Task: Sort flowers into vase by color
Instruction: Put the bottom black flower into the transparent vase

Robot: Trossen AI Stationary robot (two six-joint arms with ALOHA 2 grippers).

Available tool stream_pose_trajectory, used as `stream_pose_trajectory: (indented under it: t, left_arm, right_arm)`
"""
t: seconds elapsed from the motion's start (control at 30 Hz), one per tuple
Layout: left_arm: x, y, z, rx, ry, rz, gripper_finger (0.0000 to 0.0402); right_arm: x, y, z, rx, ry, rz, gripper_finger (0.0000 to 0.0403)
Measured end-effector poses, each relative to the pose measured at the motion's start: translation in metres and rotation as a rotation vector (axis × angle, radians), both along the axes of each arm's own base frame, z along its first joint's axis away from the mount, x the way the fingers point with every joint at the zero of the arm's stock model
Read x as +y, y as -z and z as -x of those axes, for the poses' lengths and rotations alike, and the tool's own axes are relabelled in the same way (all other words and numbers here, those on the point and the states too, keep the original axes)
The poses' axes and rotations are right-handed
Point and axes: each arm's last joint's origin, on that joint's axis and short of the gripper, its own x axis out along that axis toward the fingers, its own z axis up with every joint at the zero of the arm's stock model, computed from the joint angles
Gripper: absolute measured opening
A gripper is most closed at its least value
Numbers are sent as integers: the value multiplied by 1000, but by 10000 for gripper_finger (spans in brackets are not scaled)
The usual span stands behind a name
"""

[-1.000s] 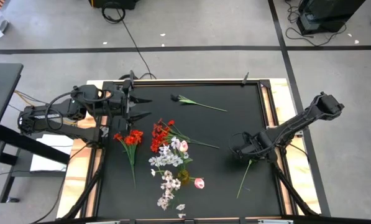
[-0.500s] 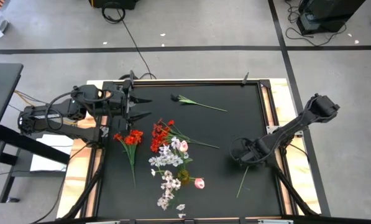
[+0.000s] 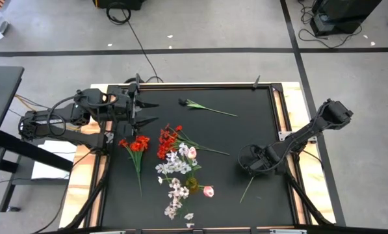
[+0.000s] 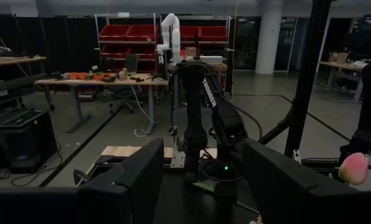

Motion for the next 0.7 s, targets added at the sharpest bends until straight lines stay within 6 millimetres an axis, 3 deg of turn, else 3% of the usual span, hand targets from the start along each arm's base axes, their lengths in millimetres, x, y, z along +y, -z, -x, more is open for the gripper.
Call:
stream_pose_trajectory:
  t: [0.23, 0.5, 0.7]
  left_arm:
    - [0, 0, 0, 0, 0, 0, 222]
    - [0, 0, 0, 0, 0, 0, 222]
    - [0, 0, 0, 0, 0, 0, 222]
  right_arm:
    - [3, -8, -7, -41, -43, 47, 9]
    - [-4, -33, -31, -184, -118, 229, 10]
    - [-23, -59, -58, -289, -224, 354, 9]
